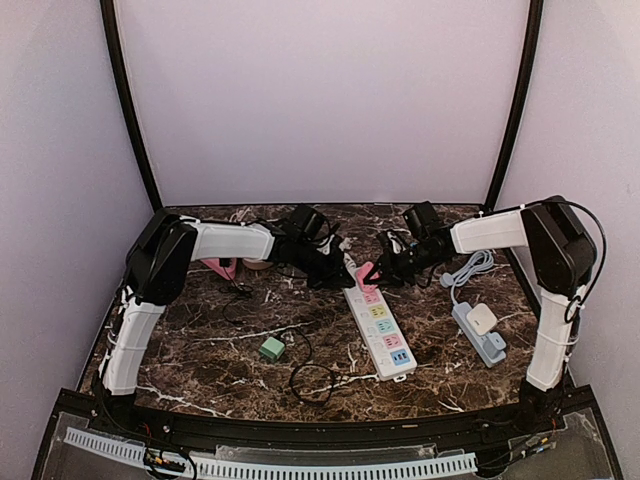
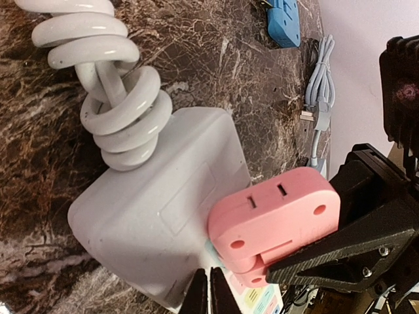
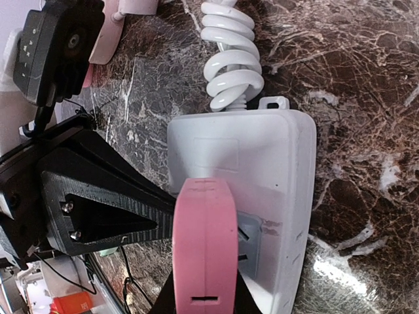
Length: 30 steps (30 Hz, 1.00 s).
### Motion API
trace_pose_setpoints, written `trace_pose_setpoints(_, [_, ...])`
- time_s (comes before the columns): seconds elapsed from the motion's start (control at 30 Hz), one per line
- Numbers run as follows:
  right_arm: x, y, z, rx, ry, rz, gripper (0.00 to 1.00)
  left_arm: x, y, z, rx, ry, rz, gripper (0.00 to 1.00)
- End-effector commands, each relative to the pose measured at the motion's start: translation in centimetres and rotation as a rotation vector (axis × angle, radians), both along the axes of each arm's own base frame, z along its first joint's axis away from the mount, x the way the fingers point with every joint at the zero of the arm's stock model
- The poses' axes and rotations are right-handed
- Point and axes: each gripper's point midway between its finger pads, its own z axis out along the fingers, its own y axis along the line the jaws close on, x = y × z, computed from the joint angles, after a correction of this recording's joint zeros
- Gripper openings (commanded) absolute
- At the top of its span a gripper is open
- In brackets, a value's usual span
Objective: Pull the plug off the socket
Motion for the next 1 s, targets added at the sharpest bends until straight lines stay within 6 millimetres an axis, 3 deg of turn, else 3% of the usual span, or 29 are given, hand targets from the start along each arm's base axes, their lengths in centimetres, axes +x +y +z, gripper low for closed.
trace_pose_setpoints(0.0, [0.2, 0.8, 0.1, 0.038, -0.014, 0.008, 0.1, 1.0, -0.5, 0.0, -0.013, -0.002, 0.028, 0.03])
trace_pose_setpoints(0.27, [0.2, 0.9, 1.0, 0.096, -0.006, -0.002, 0.08, 1.4, 0.4, -2.4, 0.049, 0.043, 0.067, 0.03])
trace_pose_setpoints(0.53, [0.4, 2.1, 4.1, 0.214, -0.055, 0.036, 0.07, 0.4, 1.9, -5.0, 0.128, 0.085, 0.077, 0.02])
trace_pose_setpoints(0.97, [0.6, 2.3, 7.0, 0.334, -0.087, 0.038, 0.05, -0.3, 2.8, -6.9, 0.176, 0.111, 0.079, 0.02])
